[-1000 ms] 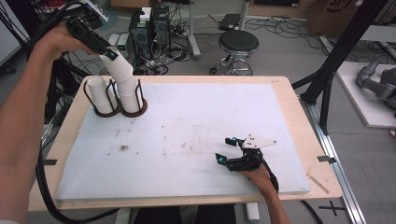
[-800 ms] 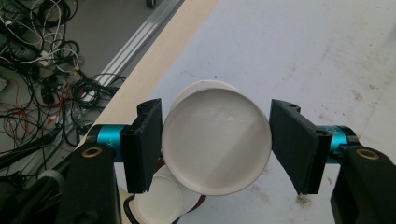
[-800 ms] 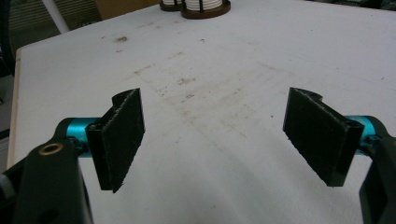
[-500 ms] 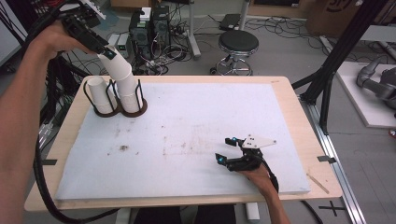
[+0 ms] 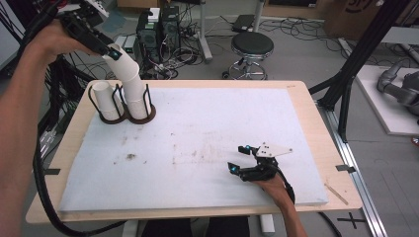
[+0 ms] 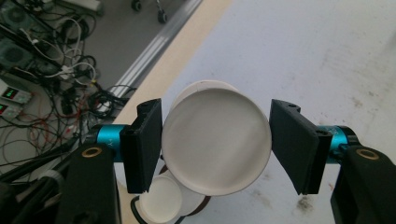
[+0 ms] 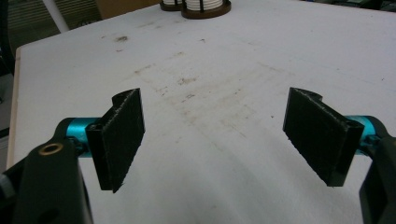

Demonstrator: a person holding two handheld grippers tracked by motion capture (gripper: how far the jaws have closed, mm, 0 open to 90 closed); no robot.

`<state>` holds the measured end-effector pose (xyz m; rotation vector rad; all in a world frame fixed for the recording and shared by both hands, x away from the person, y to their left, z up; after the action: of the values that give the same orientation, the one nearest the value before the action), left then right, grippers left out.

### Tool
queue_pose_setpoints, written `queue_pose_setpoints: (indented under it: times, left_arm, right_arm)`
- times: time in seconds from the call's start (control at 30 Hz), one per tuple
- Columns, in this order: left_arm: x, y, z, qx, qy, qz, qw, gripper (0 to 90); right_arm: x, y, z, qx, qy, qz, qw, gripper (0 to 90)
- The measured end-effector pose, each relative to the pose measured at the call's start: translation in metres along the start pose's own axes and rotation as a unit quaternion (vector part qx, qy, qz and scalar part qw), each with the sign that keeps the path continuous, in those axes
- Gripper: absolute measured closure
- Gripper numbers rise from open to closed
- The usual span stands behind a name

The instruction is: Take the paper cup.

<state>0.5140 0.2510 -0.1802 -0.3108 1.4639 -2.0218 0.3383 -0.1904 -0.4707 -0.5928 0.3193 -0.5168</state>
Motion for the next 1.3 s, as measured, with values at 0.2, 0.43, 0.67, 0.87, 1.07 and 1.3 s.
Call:
queue_pose_setpoints:
  times: [0.2,0.43,0.67,0.87,1.07,1.3]
  left_arm:
    - [0.002,-0.009,-0.005,0.014,0.000,0.008,0.9999,36.6]
    - [0.006,-0.012,-0.011,0.018,0.000,0.005,0.9998,36.6]
    - [0.015,-0.017,-0.017,0.049,0.002,-0.003,0.9988,36.5]
    - [0.019,-0.025,-0.025,0.082,-0.002,-0.003,0.9966,36.5]
    - [0.025,-0.026,-0.033,0.121,-0.003,-0.011,0.9926,36.4]
    - [0.036,-0.018,-0.045,0.158,-0.008,-0.030,0.9869,36.5]
  right_arm:
    - [0.000,-0.001,0.000,0.004,-0.002,0.000,1.0000,21.4]
    - [0.000,0.000,0.000,0.000,-0.001,0.001,1.0000,21.4]
    - [-0.001,-0.001,0.000,0.003,-0.005,-0.004,1.0000,21.4]
    - [-0.001,0.000,0.000,0.004,-0.007,-0.004,1.0000,21.4]
    - [-0.001,-0.001,0.000,0.004,-0.004,-0.003,1.0000,21.4]
    - [0.000,0.000,0.000,0.000,0.001,0.000,1.0000,21.4]
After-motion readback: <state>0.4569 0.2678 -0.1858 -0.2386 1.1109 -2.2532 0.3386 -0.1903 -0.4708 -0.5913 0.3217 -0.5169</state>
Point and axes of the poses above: each handheld gripper's, and its own axes: y roughly forward along the jaws, z roughly out of its top, x roughly to its right, the point moved 5 cm from there along y, roughly forward along the jaws, and after that the axes turned 15 degrees about -x, right-handed, at the moved point
